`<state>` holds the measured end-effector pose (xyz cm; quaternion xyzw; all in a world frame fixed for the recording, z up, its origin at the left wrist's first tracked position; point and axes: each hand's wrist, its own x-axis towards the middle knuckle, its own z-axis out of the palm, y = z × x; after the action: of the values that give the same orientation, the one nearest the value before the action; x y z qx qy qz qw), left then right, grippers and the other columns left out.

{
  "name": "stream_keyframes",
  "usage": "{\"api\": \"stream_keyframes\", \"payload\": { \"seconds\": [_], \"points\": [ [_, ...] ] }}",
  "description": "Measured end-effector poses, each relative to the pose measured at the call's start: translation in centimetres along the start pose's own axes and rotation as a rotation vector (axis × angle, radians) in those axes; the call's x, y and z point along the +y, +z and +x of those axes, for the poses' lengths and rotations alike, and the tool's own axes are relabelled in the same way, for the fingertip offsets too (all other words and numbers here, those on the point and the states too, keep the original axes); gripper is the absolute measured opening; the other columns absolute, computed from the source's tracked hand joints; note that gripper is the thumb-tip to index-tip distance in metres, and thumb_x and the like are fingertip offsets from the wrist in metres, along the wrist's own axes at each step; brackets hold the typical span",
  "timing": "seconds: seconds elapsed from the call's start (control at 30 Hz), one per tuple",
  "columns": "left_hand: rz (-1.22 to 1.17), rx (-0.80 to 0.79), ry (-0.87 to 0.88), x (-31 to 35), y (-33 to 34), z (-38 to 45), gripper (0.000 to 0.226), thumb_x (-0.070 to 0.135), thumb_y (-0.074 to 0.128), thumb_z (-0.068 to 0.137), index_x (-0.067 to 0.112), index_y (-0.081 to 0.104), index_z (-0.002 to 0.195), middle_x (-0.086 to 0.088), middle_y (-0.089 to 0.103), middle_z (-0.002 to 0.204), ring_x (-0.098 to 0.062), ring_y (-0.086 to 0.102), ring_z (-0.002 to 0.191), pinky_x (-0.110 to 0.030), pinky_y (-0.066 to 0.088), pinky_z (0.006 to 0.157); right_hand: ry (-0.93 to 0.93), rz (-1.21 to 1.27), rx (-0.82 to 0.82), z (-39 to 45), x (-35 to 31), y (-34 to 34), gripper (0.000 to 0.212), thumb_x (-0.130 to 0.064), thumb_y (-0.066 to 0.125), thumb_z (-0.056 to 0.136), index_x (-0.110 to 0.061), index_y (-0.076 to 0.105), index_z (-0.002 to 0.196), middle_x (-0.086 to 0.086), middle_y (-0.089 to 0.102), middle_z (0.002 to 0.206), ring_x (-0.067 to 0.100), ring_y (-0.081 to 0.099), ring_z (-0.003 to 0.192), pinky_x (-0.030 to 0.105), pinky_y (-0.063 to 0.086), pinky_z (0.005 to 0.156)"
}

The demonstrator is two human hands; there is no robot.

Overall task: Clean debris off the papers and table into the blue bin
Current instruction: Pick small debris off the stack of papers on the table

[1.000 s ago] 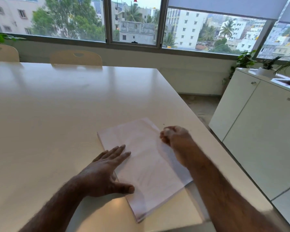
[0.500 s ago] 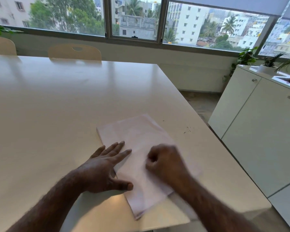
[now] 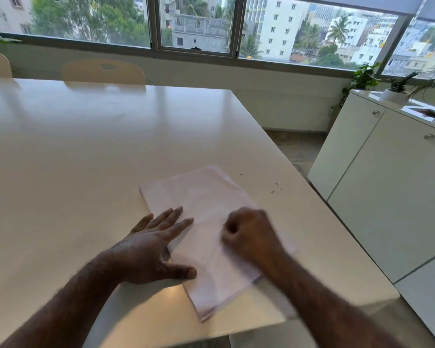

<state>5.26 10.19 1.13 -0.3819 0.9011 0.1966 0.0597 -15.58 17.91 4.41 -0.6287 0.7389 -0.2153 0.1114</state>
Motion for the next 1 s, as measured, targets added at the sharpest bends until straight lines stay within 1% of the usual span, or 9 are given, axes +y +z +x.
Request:
{"api": "stream_keyframes", "payload": {
  "seconds": [0.07, 0.13, 0.23, 0.3, 0.43, 0.57, 0.77, 0.9, 1.0],
  "points": [
    [0.003, -0.007, 0.003, -0.1, 0.1, 0.0, 0.117, 0.099, 0.036, 0.053, 0.049, -0.012, 0.147, 0.019, -0.031, 0.153, 0.002, -0.034, 0.136, -0.028, -0.018, 0.114, 0.196, -0.117, 0.155, 2.1, 3.5, -2.1, 0.015, -0.023, 0.065, 0.073, -0.012, 0.074, 0.078, 0.006, 0.073, 0.083, 0.024, 0.067, 0.081, 0.022, 0.046, 0.070],
    [0.005, -0.011, 0.007, 0.1, 0.4, 0.0, 0.116, 0.099, 0.037, 0.054, 0.049, -0.012, 0.148, 0.018, -0.031, 0.154, 0.001, -0.033, 0.137, -0.030, -0.018, 0.115, 0.167, -0.111, 0.198, 1.3, 2.8, -1.8, 0.021, -0.028, 0.061, 0.071, -0.013, 0.074, 0.078, 0.006, 0.073, 0.082, 0.025, 0.067, 0.080, 0.025, 0.049, 0.071],
    [0.002, 0.000, -0.003, 0.0, 0.3, -0.2, 0.114, 0.095, 0.040, 0.059, 0.048, -0.012, 0.148, 0.017, -0.032, 0.153, 0.000, -0.033, 0.137, -0.029, -0.018, 0.115, -0.146, 0.037, -0.080, -2.7, -2.7, 0.7, 0.018, -0.027, 0.062, 0.074, -0.016, 0.075, 0.080, 0.000, 0.070, 0.081, 0.016, 0.065, 0.073, 0.027, 0.054, 0.074],
    [-0.002, -0.016, -0.010, -0.1, 0.1, -0.2, 0.114, 0.096, 0.040, 0.059, 0.048, -0.013, 0.148, 0.018, -0.033, 0.152, 0.000, -0.034, 0.137, -0.030, -0.018, 0.115, -0.107, 0.028, -0.141, -2.1, -2.2, 0.1, 0.011, -0.021, 0.067, 0.076, -0.016, 0.075, 0.082, -0.002, 0.069, 0.080, 0.012, 0.064, 0.072, 0.023, 0.053, 0.073],
    [0.007, -0.020, -0.004, 0.0, 0.2, 0.0, 0.119, 0.101, 0.032, 0.051, 0.048, -0.012, 0.147, 0.017, -0.030, 0.154, 0.000, -0.032, 0.138, -0.033, -0.016, 0.118, 0.131, -0.137, 0.163, 1.1, 2.8, -1.7, 0.015, -0.023, 0.067, 0.070, -0.014, 0.074, 0.079, 0.005, 0.073, 0.082, 0.023, 0.068, 0.080, 0.019, 0.045, 0.068],
    [0.009, 0.004, 0.005, 0.0, 0.2, -0.1, 0.117, 0.098, 0.037, 0.056, 0.046, -0.012, 0.149, 0.017, -0.031, 0.153, 0.000, -0.033, 0.138, -0.031, -0.017, 0.116, -0.125, 0.029, -0.086, -2.5, -2.2, 1.0, 0.011, -0.021, 0.068, 0.074, -0.016, 0.074, 0.081, -0.001, 0.071, 0.084, 0.012, 0.065, 0.074, 0.023, 0.053, 0.073],
    [0.033, -0.019, -0.009, 0.1, 0.2, 0.0, 0.116, 0.096, 0.038, 0.059, 0.043, -0.013, 0.149, 0.015, -0.031, 0.154, -0.002, -0.032, 0.139, -0.033, -0.016, 0.117, 0.216, -0.142, 0.224, 1.4, 3.5, -2.0, 0.019, -0.026, 0.062, 0.073, -0.011, 0.073, 0.079, 0.007, 0.071, 0.085, 0.025, 0.067, 0.080, 0.021, 0.042, 0.066],
    [0.018, -0.016, -0.009, 0.0, 0.2, -0.1, 0.116, 0.095, 0.038, 0.060, 0.044, -0.013, 0.150, 0.015, -0.031, 0.154, -0.002, -0.032, 0.139, -0.033, -0.016, 0.117, -0.121, 0.055, -0.082, -3.0, -2.4, 1.2, 0.017, -0.028, 0.063, 0.073, -0.015, 0.072, 0.080, 0.000, 0.067, 0.083, 0.015, 0.063, 0.075, 0.029, 0.054, 0.072],
    [0.013, -0.028, -0.018, 0.0, 0.0, 0.0, 0.118, 0.099, 0.034, 0.055, 0.046, -0.013, 0.149, 0.017, -0.031, 0.153, -0.001, -0.032, 0.139, -0.033, -0.016, 0.118, 0.047, 0.015, -0.009, -0.6, 1.0, -0.5, 0.016, -0.026, 0.064, 0.069, -0.014, 0.073, 0.075, 0.004, 0.071, 0.080, 0.019, 0.066, 0.075, 0.023, 0.051, 0.071]
  ]
}}
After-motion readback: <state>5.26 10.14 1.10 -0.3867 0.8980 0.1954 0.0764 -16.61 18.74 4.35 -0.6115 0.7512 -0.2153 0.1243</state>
